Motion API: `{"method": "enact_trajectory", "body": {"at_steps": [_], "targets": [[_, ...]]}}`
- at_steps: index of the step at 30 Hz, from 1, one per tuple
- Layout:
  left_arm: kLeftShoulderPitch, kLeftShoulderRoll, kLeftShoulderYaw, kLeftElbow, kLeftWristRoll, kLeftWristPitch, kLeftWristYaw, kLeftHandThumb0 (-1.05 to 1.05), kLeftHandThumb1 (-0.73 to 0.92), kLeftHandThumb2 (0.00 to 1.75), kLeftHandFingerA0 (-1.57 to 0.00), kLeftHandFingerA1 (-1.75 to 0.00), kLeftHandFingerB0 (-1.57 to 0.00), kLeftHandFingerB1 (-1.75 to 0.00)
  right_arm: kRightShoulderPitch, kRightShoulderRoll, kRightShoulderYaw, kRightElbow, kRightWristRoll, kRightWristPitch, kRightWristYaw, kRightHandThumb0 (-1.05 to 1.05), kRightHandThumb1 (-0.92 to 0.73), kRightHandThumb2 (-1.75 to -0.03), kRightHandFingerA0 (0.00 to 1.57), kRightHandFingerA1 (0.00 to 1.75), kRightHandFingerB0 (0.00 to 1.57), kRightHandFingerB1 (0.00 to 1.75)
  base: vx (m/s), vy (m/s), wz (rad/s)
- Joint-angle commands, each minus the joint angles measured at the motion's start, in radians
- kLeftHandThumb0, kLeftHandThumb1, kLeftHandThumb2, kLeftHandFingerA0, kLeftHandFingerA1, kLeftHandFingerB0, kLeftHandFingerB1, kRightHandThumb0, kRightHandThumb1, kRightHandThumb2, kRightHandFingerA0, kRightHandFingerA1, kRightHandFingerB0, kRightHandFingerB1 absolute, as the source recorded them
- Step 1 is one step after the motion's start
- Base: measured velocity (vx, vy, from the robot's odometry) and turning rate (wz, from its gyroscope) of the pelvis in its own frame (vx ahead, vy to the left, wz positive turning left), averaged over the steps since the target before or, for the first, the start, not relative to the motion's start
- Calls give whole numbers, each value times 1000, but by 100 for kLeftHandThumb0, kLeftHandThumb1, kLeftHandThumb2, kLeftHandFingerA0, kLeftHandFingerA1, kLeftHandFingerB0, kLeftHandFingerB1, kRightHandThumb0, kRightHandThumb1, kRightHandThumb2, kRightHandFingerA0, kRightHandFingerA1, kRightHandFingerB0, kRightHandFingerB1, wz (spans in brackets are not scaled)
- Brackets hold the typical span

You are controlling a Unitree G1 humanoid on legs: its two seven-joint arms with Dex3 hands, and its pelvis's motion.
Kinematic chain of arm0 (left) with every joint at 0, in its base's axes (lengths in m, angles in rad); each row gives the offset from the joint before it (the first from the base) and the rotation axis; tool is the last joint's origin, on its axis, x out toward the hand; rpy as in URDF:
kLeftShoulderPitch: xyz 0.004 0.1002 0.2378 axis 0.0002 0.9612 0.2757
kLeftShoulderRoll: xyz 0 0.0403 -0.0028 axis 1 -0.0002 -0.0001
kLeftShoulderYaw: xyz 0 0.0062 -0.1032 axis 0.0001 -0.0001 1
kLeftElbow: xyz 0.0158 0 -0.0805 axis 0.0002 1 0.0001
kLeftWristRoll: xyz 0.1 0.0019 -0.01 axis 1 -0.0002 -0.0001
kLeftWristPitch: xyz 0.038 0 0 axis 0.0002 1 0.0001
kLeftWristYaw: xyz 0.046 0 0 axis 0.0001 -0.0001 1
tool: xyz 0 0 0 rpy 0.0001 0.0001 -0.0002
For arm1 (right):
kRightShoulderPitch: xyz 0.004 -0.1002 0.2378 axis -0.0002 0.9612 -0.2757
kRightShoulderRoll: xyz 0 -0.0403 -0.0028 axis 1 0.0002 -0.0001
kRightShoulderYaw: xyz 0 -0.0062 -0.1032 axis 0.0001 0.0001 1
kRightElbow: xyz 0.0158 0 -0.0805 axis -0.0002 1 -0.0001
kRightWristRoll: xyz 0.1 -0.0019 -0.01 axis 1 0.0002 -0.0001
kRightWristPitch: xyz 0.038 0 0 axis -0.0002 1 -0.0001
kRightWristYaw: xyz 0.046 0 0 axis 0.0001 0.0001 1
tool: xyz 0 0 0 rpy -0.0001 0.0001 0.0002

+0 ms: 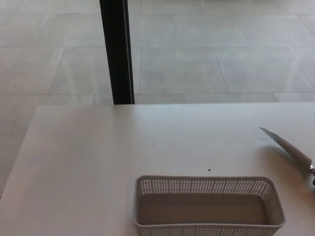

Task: A garden tool is kept on the righthand side and a container is kept on the lefthand side on a desk infront of the robot. the robot uses its right hand to pick up the garden tool and makes a scooping motion inside the container

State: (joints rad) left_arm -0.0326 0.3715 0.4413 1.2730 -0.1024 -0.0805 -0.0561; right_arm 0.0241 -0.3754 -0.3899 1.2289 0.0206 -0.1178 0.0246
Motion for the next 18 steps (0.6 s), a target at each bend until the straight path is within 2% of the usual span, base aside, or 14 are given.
{"method": "enact_trajectory", "body": {"at_steps": [1,2,5,6,7,8,9,14,15,16,17,18], "targets": [[-3,24,19,14,-33,-11,-2,-85,-31,141,-94,-136,-113,-124,-25,-33,-93,25,115,-42,51,-105,-61,-101,0,36,0,38,0,0,0],[-2,24,20,9,-34,-12,-2,-21,-29,79,-118,-116,-111,-112,-41,-48,-121,28,133,-59,48,-99,-69,-80,0,0,0,0,0,0,0],[-9,27,30,14,-45,-4,-1,-21,-30,79,-120,-117,-119,-116,-94,-85,-165,26,149,-63,18,-100,-64,-82,0,0,0,0,0,0,0],[-9,28,31,19,-44,-5,2,-21,-29,79,-120,-117,-117,-115,-109,-94,-186,25,165,-64,31,-95,-81,-65,0,0,0,0,0,0,0],[-6,31,19,18,-33,-7,3,-22,-28,79,-119,-117,-128,-121,-147,-122,-208,16,178,-77,24,-93,-81,-65,0,0,0,0,0,0,0],[0,34,11,17,-27,-15,-2,-22,-26,81,-118,-116,-127,-120,-174,-145,-216,5,177,-81,12,-93,-85,-66,0,0,0,0,0,0,0],[5,36,10,15,-28,-14,-7,-22,-25,81,-114,-114,-117,-115,-197,-166,-220,-2,177,-72,14,-105,-69,-86,0,0,0,4,0,0,0],[15,36,6,15,-32,-16,-10,-22,-25,81,-114,-114,-117,-115,-221,-194,-224,-2,174,-94,2,-105,-69,-89,0,0,0,2,-4,-3,1],[29,44,8,9,-39,-19,-58,-23,-23,82,-108,-111,-101,-106,-306,-263,-176,-50,114,-129,-66,-105,-80,-111,0,0,0,0,0,0,0],[14,41,29,26,-56,8,-33,-20,-25,82,-107,-111,-92,-103,-318,-271,-164,-98,113,-151,-35,-105,-81,-106,0,2,0,0,-26,-9,-8],[14,32,48,33,-74,6,-28,-20,-29,79,-105,-110,-105,-109,-327,-274,-151,-134,109,-173,-28,-105,-81,-89,0,0,0,0,0,0,0],[15,30,44,37,-65,2,-16,-20,-29,79,-105,-110,-105,-109,-330,-276,-140,-168,108,-171,-23,-105,-81,-89,0,0,0,0,0,0,0]]}}
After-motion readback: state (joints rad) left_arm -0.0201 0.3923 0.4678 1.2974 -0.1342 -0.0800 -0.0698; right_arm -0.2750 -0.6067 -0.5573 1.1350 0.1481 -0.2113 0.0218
